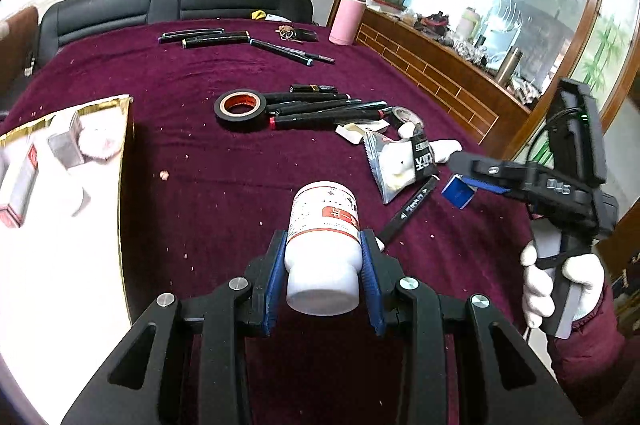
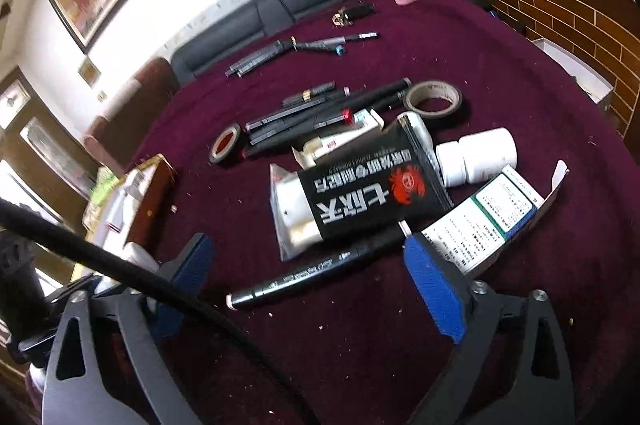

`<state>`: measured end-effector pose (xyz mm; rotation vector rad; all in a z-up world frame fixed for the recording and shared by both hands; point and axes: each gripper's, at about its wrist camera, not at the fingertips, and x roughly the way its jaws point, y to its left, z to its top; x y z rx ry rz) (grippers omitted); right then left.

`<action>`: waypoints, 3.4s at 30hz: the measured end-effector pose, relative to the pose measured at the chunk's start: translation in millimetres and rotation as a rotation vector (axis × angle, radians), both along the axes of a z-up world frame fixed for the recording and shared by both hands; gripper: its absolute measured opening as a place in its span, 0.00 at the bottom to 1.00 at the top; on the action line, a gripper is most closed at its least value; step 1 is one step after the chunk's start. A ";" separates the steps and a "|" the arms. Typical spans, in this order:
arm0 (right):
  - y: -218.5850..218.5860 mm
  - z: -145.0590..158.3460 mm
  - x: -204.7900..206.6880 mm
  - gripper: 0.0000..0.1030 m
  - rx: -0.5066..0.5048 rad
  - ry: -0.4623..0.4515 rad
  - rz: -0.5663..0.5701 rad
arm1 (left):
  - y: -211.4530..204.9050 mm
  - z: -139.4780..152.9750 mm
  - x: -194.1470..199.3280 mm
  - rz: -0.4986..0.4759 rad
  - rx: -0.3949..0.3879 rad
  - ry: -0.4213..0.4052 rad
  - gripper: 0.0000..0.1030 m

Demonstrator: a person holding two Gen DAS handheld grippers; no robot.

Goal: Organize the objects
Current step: 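Hold the white bottle in the left tool while the right tool grasps a black marker, then lower the white bottle and black marker into the white box and release both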

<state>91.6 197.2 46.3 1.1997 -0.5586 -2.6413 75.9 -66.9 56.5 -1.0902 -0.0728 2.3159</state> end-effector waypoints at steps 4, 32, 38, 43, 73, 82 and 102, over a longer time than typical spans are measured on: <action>-9.8 -8.9 -10.6 0.77 0.033 -0.098 -0.028 | -5.6 -1.8 8.0 0.005 0.013 0.008 0.29; -43.7 -15.9 -2.7 0.14 0.080 -0.108 0.129 | -45.5 -3.5 31.0 0.081 0.118 0.037 0.29; -82.3 3.1 -14.3 0.14 -0.122 -0.074 0.290 | -82.7 6.4 29.9 0.175 0.131 0.047 0.29; -138.3 21.8 -39.8 0.15 -0.176 -0.034 0.418 | -129.5 21.2 26.7 0.298 0.087 0.086 0.29; -365.6 -33.5 -192.1 0.15 -0.068 -0.246 0.563 | -258.9 -28.7 -118.4 0.539 -0.088 -0.150 0.29; -353.3 -21.5 -194.5 0.29 -0.078 -0.202 0.499 | -264.6 -26.5 -118.1 0.564 -0.010 -0.146 0.35; -185.4 108.6 -38.7 0.65 0.258 0.383 0.244 | -156.7 51.4 -36.0 0.433 0.129 -0.022 0.50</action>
